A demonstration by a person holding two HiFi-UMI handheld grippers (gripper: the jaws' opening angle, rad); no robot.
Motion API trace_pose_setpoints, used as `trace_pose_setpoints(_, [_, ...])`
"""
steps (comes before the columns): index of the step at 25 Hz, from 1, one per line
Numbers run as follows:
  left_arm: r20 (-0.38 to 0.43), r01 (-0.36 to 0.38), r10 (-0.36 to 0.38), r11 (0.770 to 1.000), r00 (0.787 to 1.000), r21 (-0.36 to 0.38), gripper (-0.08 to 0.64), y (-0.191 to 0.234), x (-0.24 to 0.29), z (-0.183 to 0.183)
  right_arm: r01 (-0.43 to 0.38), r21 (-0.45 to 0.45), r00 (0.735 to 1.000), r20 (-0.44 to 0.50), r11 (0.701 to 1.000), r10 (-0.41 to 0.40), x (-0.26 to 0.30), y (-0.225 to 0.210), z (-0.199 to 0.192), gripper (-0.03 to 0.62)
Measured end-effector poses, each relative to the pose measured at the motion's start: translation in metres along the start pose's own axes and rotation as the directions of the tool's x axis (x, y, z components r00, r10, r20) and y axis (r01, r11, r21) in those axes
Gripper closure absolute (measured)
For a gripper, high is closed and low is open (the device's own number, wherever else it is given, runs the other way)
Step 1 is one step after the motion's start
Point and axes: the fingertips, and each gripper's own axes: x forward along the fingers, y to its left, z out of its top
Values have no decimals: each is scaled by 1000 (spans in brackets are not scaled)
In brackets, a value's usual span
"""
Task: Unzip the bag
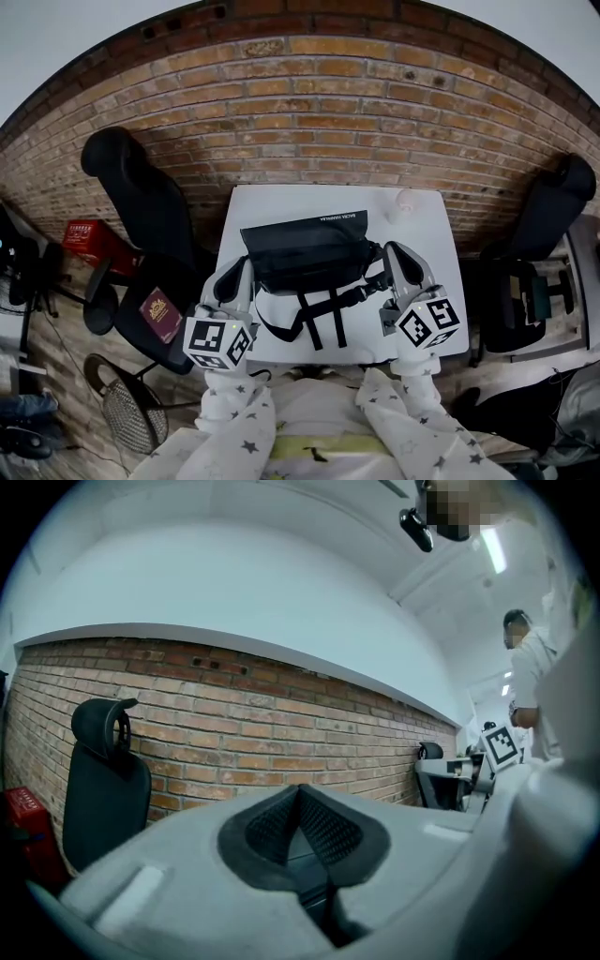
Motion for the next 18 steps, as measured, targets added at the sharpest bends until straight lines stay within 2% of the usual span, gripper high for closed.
trace_pose_setpoints(9, [6, -25, 25, 999, 1000, 24, 561, 4, 1, 4, 19, 7, 1000, 10, 1000, -19, 0, -5, 3, 586])
trace_pose_setpoints(18, [10, -46, 45, 999, 999, 16, 561, 13, 1, 5, 24, 8, 1000, 7, 1000, -24, 1, -7, -1, 586])
